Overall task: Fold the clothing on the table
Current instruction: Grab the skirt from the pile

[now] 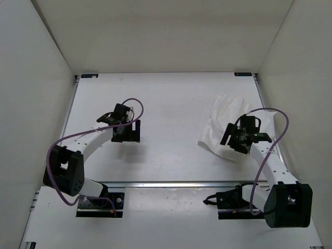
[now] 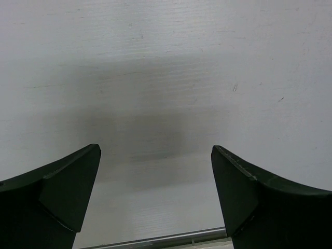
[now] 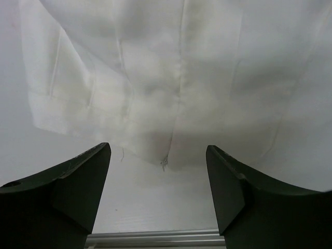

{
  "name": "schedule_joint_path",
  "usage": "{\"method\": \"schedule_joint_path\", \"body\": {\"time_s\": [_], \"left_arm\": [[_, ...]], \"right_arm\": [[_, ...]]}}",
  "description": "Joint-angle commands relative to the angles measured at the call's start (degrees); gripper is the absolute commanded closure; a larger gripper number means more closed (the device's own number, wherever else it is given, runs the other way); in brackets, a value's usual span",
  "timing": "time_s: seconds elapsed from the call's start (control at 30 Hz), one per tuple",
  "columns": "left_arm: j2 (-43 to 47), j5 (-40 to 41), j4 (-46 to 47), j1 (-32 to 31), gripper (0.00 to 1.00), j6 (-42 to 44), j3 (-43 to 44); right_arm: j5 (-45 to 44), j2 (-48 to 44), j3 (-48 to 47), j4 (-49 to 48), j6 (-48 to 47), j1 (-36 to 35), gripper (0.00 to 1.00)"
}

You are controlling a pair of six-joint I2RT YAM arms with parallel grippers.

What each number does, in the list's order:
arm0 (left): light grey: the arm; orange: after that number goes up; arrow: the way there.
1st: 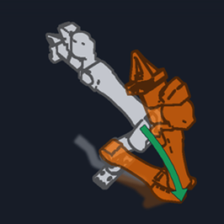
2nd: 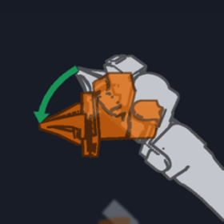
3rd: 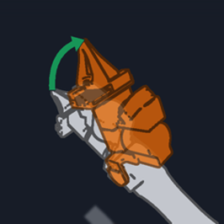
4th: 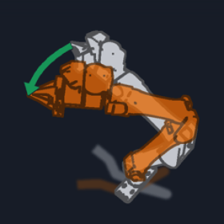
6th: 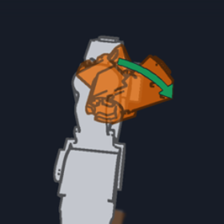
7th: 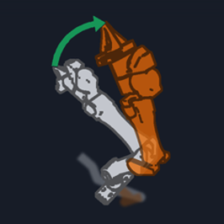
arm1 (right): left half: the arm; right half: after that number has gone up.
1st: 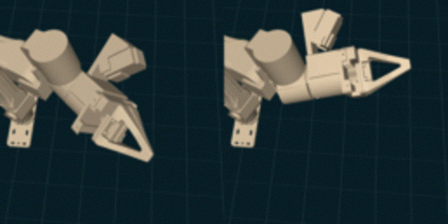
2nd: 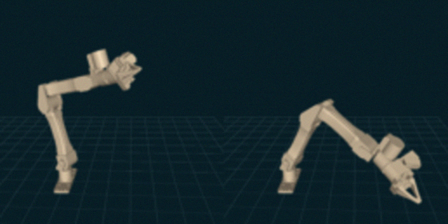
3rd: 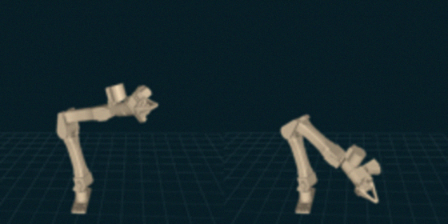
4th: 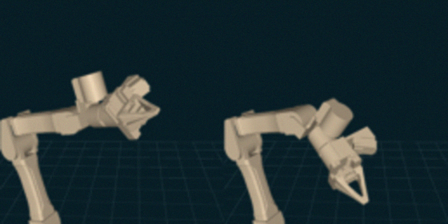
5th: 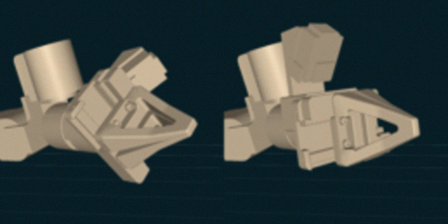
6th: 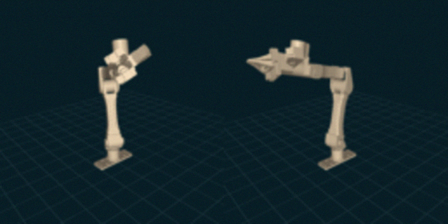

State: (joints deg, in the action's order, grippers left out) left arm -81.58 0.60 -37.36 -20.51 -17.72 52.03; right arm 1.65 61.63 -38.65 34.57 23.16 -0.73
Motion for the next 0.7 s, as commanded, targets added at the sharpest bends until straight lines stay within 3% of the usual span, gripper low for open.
{"method": "schedule_joint_path", "body": {"time_s": [0.0, 0.27, 0.67], "left_arm": [[1.9, 1.0, 0.5, 0.1, 0.01, 0.8, 1.2], [3.8, -0.2, 2.1, -1.1, 0.01, 0.0, -0.8], [4.8, -2.5, 4.1, 0.4, 0.01, 0.2, -2.7]], "right_arm": [[-1.5, -1.7, 1.5, 0.3, 2.6, -2.6, 0.28], [-5.5, 1.4, 2.3, -1.0, 7.2, -7.3, 0.27], [-8.5, 13.5, -0.7, -3.5, 8.4, -10.8, 0.22]]}}
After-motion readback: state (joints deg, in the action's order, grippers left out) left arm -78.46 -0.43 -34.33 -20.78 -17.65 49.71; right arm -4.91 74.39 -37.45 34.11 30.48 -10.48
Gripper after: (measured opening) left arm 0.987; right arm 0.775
